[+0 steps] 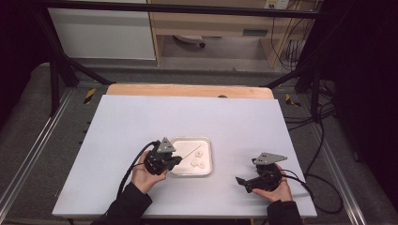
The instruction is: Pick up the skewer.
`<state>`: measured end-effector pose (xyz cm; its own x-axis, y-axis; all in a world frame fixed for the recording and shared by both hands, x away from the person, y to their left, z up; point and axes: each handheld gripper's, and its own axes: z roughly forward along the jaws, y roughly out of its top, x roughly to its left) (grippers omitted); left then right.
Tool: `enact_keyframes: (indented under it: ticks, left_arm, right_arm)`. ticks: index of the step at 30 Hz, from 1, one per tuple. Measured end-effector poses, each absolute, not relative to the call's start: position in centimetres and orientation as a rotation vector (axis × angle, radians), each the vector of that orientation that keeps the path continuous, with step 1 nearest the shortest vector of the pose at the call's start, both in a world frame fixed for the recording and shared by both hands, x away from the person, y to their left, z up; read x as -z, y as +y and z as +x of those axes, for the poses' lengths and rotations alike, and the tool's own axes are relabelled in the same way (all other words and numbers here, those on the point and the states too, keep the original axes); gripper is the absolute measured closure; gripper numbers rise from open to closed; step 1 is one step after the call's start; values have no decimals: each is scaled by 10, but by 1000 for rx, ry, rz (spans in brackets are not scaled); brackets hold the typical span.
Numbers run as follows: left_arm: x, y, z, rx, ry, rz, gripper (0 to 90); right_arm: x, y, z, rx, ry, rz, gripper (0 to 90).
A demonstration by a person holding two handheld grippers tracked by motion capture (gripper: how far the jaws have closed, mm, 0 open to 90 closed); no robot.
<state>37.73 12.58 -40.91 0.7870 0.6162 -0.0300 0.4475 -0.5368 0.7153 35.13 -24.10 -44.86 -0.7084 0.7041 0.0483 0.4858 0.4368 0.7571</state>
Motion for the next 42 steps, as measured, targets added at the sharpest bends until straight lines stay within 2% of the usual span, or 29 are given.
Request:
enact_keyframes:
  ticks: [25,32,42]
  left_arm:
    - [400,110,365,-239,646,2287,886]
    - [394,98,363,-246,600,2328,886]
    - [390,75,364,-249,530,2400,887]
  right_arm:
    - [434,-193,348,-929,2467,734,40]
    - [426,-183,347,-891,2457,623,72]
    - [420,-171,344,-827,2444,441,174]
